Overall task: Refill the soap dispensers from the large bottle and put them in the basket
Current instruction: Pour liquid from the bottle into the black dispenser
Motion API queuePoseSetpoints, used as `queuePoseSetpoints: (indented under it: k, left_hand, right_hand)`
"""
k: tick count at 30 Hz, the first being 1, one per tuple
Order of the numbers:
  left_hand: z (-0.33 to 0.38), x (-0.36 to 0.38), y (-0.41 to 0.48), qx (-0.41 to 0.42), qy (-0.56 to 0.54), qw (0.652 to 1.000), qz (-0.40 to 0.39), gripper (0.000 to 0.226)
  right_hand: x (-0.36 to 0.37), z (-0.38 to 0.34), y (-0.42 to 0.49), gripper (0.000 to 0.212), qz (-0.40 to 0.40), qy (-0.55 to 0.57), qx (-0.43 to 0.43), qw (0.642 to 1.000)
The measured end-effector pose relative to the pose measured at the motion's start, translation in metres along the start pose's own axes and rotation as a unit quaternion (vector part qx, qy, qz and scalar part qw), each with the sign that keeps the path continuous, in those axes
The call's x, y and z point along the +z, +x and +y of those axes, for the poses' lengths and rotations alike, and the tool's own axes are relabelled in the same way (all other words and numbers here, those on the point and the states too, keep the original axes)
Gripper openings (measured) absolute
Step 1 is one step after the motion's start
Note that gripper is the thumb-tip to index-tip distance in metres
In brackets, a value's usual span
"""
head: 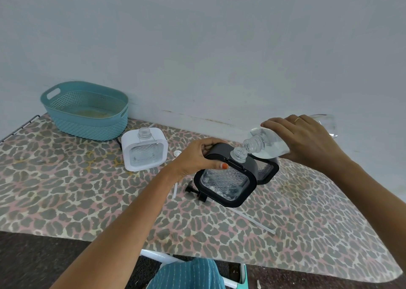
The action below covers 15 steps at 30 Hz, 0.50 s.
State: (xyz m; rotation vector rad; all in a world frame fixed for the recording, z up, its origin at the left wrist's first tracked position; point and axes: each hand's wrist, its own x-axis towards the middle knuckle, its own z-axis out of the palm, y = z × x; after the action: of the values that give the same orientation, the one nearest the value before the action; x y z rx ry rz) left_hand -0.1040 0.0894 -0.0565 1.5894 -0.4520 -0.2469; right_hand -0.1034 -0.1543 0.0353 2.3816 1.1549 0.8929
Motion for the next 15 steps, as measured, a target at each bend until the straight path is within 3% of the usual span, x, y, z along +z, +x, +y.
queuePoseSetpoints:
  k: [15]
  left_hand:
    - [0.0014,0.0016,-0.001,-0.004,-0.005,1.0,0.003,0.046]
  right_hand:
    - [0.0006,0.001,-0.0021,0.087,-0.008,0.001,0.001,1.0]
